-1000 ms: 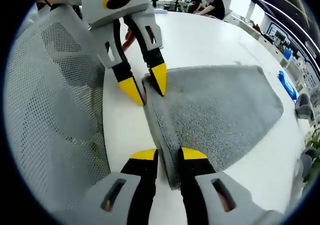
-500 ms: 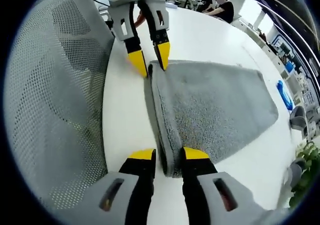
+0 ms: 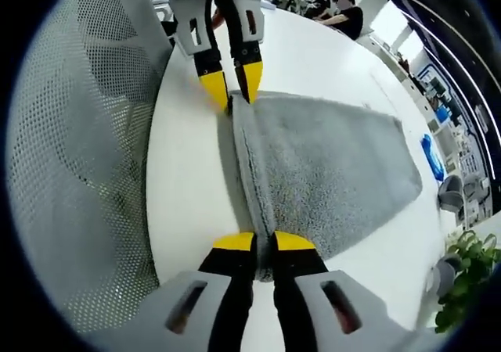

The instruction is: Fold the towel on the table until its edges align and the towel forms a compact rectangular stack.

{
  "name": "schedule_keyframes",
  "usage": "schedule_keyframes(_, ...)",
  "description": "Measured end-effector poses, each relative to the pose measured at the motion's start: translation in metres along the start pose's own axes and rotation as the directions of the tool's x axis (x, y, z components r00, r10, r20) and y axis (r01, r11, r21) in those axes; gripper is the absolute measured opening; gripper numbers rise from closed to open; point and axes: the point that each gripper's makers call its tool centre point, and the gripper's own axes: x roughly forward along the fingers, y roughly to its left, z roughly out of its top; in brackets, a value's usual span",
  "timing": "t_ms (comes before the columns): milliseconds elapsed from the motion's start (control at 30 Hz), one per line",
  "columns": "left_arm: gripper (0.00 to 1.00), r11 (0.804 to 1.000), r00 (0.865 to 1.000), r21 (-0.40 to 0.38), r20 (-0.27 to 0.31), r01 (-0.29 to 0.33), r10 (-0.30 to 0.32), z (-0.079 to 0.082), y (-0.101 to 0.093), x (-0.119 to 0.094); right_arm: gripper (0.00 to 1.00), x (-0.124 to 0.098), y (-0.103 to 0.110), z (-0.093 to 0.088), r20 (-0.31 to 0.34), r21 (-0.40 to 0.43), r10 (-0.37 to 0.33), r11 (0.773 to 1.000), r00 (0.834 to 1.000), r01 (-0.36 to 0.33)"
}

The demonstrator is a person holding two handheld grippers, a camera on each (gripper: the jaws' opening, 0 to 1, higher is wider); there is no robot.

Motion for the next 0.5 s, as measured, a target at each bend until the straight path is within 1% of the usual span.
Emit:
schedule_keyframes(100, 0.09, 1.0, 1.0, -0.004, 0.008, -0.005, 0.005, -0.001, 0.001, -0.002, 0.04, -0.001, -0.001, -0.001, -0.005, -0.001, -0.009, 1.0, 1.0, 0.009)
schedule_keyframes(133, 0.09, 1.0, 1.0, -0.024, 0.016, -0.002, 0.003, -0.001, 0.001, -0.002, 0.03, 0.0, -0.002, -0.001, -0.002, 0.014, -0.008, 1.0, 1.0, 0.008)
schedule_keyframes(200, 0.08, 0.994, 0.999, -0.112, 0.036, 0.016, -0.012, 0.0, 0.001, -0.002, 0.03, -0.002, -0.003, 0.0, -0.005, 0.073, 0.009, 0.997, 1.0, -0.008)
schedule_keyframes(233, 0.08, 0.992, 0.999, -0.128, 0.042, 0.022, -0.017, -0.001, 0.002, -0.002, 0.03, -0.002, -0.003, 0.0, -0.01, 0.099, 0.018, 0.995, 1.0, -0.017)
schedule_keyframes(300, 0.07, 0.991, 0.999, -0.134, 0.048, 0.025, -0.019, -0.001, 0.004, -0.003, 0.02, -0.002, -0.005, 0.001, -0.022, 0.118, 0.032, 0.993, 0.999, -0.029)
schedule_keyframes(367, 0.07, 0.991, 0.999, -0.131, 0.046, 0.024, -0.018, 0.0, 0.003, -0.003, 0.02, -0.005, -0.004, 0.004, -0.028, 0.11, 0.035, 0.993, 0.999, -0.032)
schedule_keyframes(433, 0.06, 0.994, 0.999, -0.105, 0.029, 0.016, -0.013, 0.001, 0.002, -0.005, 0.02, -0.009, -0.005, 0.006, -0.029, 0.09, 0.033, 0.995, 0.999, -0.03)
schedule_keyframes(500, 0.06, 0.994, 1.0, -0.105, 0.022, 0.014, -0.012, 0.003, 0.004, -0.006, 0.02, -0.014, -0.007, 0.008, -0.023, 0.078, 0.028, 0.997, 0.999, -0.026)
